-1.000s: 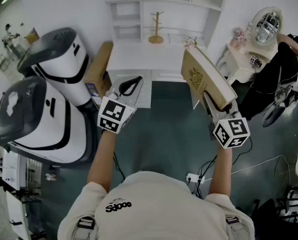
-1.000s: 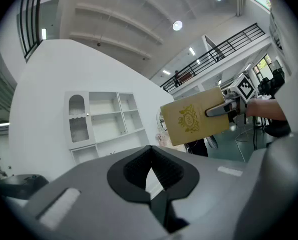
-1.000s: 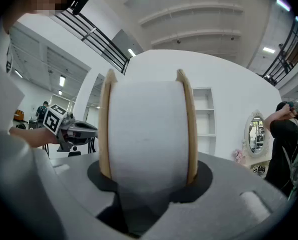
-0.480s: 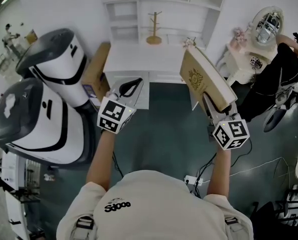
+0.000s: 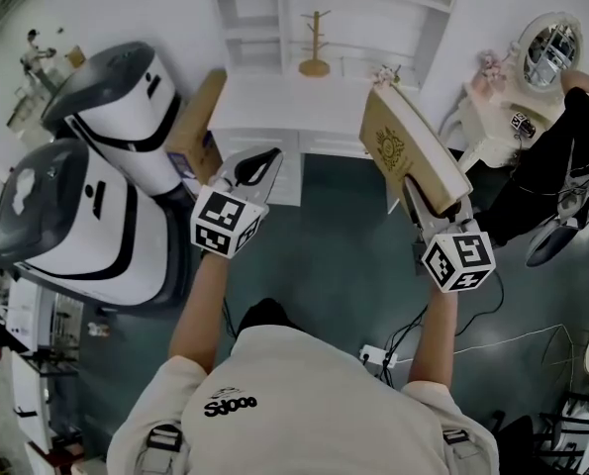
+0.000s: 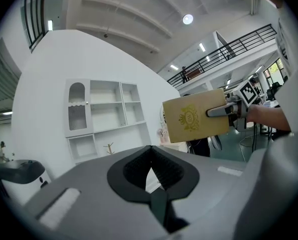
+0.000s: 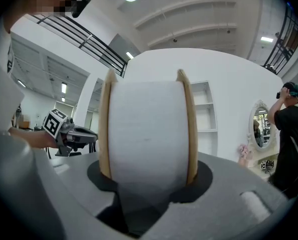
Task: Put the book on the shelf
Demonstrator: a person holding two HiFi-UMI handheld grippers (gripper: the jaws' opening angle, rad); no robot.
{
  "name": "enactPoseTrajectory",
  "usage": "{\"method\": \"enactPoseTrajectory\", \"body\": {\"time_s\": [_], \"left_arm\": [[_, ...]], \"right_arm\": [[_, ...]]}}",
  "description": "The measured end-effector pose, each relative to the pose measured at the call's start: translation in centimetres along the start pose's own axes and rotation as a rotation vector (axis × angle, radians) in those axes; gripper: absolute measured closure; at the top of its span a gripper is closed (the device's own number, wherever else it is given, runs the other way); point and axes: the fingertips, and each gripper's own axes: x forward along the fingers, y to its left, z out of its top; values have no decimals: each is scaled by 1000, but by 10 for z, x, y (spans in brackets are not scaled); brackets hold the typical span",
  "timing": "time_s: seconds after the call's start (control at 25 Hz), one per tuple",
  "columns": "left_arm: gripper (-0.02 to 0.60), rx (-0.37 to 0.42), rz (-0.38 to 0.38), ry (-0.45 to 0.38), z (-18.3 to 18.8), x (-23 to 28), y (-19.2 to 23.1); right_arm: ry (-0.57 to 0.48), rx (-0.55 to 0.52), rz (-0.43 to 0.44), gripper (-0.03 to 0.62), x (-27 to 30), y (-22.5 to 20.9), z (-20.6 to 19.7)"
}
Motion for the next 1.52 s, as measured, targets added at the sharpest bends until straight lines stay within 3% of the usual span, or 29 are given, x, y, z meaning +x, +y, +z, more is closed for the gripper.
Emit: {"method": "enactPoseTrajectory", "body": {"time_s": [0.32,0.92,1.52], "left_arm": [[563,9,-21,11,-17,45,30],[563,-1,-29,-41,-25,179,189],[563,-11,-43,-40,-49,255,296]], "right_arm": [[21,39,-24,375,45,-27,-23],[27,11,-69,375,225,-85,-5],[0,6,-102,375,354,-116,4]]}}
